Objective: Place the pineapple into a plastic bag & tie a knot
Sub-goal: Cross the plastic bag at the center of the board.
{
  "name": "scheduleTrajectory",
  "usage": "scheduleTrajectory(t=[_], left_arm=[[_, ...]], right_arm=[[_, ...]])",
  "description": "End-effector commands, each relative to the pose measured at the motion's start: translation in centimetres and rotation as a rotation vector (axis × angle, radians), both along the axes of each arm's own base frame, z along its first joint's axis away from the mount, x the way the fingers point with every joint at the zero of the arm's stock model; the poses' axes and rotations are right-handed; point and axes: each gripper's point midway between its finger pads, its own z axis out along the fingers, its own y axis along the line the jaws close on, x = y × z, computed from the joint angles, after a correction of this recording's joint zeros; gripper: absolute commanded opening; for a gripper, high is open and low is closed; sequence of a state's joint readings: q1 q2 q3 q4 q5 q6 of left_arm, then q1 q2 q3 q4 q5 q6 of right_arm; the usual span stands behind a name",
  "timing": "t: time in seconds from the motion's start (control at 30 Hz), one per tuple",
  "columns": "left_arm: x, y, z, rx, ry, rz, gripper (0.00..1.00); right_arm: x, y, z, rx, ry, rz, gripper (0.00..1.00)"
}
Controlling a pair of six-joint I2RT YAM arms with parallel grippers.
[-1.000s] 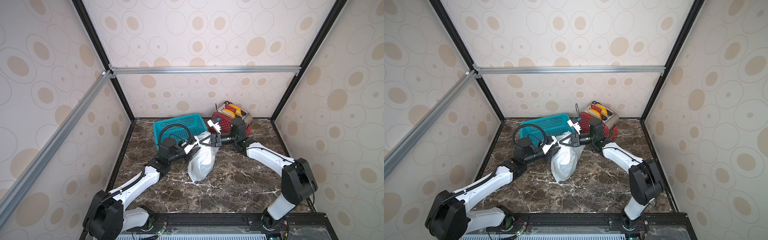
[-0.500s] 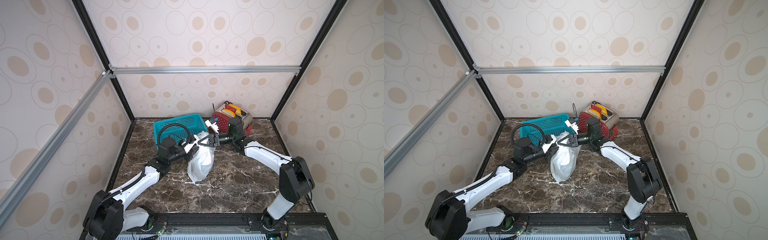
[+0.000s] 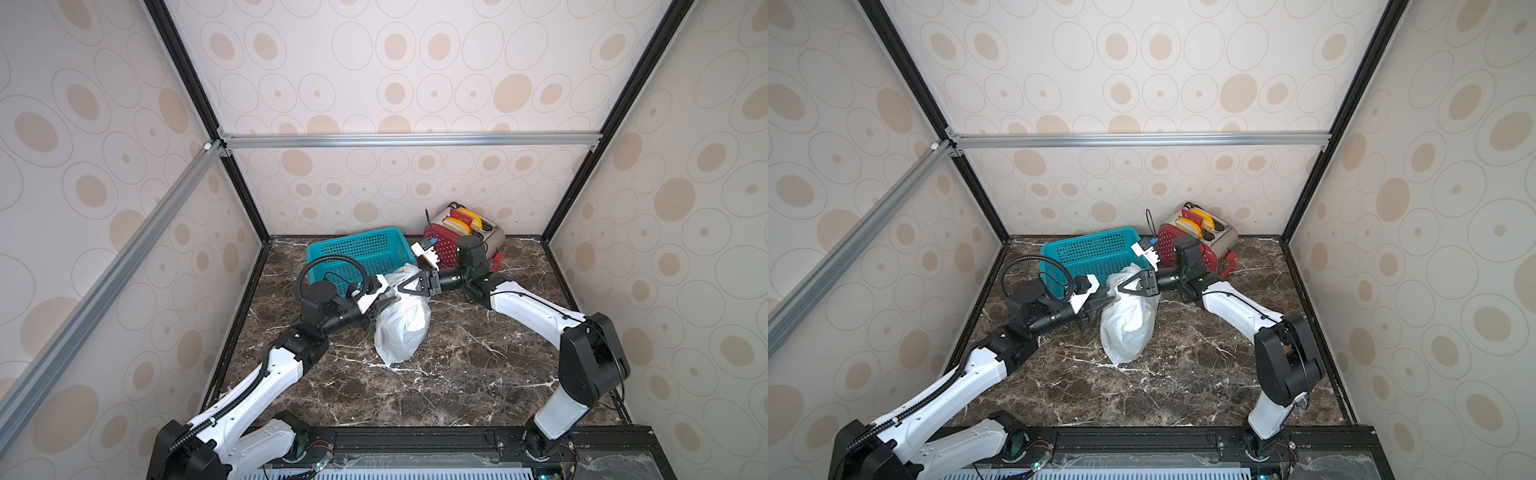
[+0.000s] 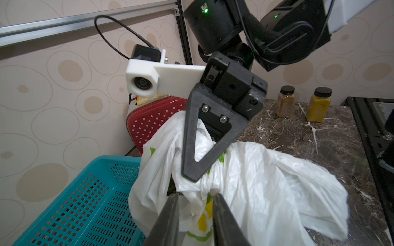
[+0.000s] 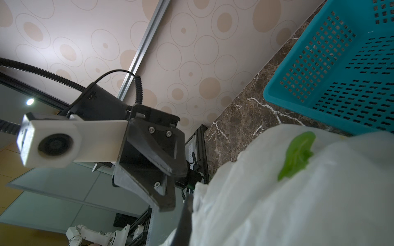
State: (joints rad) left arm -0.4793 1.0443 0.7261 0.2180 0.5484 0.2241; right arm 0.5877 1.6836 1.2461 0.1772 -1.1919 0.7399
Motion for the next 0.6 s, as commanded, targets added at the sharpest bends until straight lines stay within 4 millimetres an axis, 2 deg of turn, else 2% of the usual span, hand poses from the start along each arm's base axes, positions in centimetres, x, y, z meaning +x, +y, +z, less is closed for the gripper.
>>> scheduleTrajectory(t=[0.0,0.17,0.4,0.57], left_arm=[[1.2,0.4,0.2,-0.014,-0.01,0.041,0.2],[1.9,-0.7,0.3,-0.041,0.006,0.007,0.16],[1.9,-1.3,-0.5,-0.039,0.033,-0.027,0.22],[2.5,-1.4,-0.3,-0.047,0.029,-0.02,0.26]], right_arm=[[-1.1,-0.3,3.2,0.06,-0.078,0.037,0.0],[-1.1,-0.1,3.8,0.077,-0.078,0.038,0.0],[-1.1,0.1,4.0,0.087,-0.076,0.04,0.0],[-1.3,0.3,3.8,0.088,-0.068,0.052,0.0]])
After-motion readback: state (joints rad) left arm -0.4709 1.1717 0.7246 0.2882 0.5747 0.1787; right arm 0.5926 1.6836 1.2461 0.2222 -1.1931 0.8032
